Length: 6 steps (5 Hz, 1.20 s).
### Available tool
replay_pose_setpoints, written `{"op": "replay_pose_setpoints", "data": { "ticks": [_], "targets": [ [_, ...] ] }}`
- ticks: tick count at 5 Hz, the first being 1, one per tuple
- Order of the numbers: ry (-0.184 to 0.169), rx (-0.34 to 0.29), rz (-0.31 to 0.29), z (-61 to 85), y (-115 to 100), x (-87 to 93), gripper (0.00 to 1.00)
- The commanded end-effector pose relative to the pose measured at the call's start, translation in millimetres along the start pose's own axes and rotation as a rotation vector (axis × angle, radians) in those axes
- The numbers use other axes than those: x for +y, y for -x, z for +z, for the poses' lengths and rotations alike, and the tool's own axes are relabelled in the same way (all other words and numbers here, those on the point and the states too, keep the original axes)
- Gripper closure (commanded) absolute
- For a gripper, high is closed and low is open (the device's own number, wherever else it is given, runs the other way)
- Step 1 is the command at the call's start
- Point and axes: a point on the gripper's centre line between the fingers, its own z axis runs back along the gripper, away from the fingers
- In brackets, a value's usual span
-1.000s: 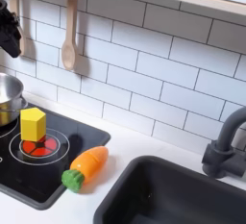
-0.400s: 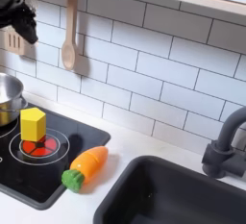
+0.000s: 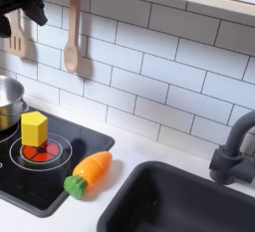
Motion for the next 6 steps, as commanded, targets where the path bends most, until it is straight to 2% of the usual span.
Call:
{"op": "replay_pose_setpoints", "data": {
  "ticks": [1,2,3,4,6],
  "targets": [
    [0.031,-0.009,0.002,4.1,-3.8,-1.7,1.0],
    [0.083,-0.035,0.025,4.9,-12.3,-2.9,1.0],
    [0.156,-0.064,0.048,3.8,-19.6,-12.9,1.0],
    [0.174,-0.097,0.054,0.5,-25.4,-15.6,1.0],
    [0.18,-0.127,0.072,6.7,-34.8,-15.3,1.0]
  ]
}}
